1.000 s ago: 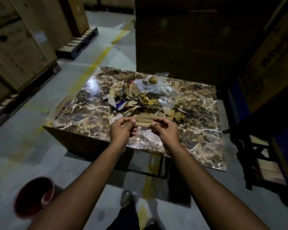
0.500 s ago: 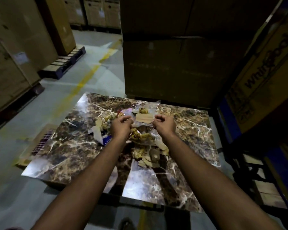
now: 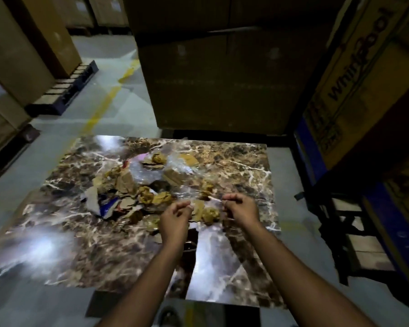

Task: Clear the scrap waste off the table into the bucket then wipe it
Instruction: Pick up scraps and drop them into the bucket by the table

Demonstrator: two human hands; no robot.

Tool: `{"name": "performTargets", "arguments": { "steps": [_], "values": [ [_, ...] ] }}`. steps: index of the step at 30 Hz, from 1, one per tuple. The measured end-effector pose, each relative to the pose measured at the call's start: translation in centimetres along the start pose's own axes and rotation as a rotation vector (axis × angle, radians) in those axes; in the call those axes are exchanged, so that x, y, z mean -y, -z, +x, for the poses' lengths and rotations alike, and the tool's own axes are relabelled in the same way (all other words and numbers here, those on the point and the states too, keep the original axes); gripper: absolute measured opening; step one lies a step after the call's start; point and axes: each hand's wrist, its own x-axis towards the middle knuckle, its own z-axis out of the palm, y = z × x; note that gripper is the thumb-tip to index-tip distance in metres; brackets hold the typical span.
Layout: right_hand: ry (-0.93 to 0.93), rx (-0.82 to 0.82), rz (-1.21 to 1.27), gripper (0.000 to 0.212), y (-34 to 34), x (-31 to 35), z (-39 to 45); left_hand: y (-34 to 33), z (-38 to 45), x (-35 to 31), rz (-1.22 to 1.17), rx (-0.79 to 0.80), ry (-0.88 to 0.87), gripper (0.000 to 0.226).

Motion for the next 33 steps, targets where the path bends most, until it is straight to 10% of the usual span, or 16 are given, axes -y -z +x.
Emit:
{"name": "performTargets", "arguments": {
  "steps": [16,33],
  "values": [
    [0.123,0.010,-0.208,0.014,33.2,-5.9,10.9,-32.8,-7.0,0.1,0.019,0.223,0.113,0.014],
    [0.115,0.225,-0.379,0.016,33.3,4.9,46.9,-49.0,19.4,-7.3,-0.226,-0.039,0.170,0.020]
  ]
}}
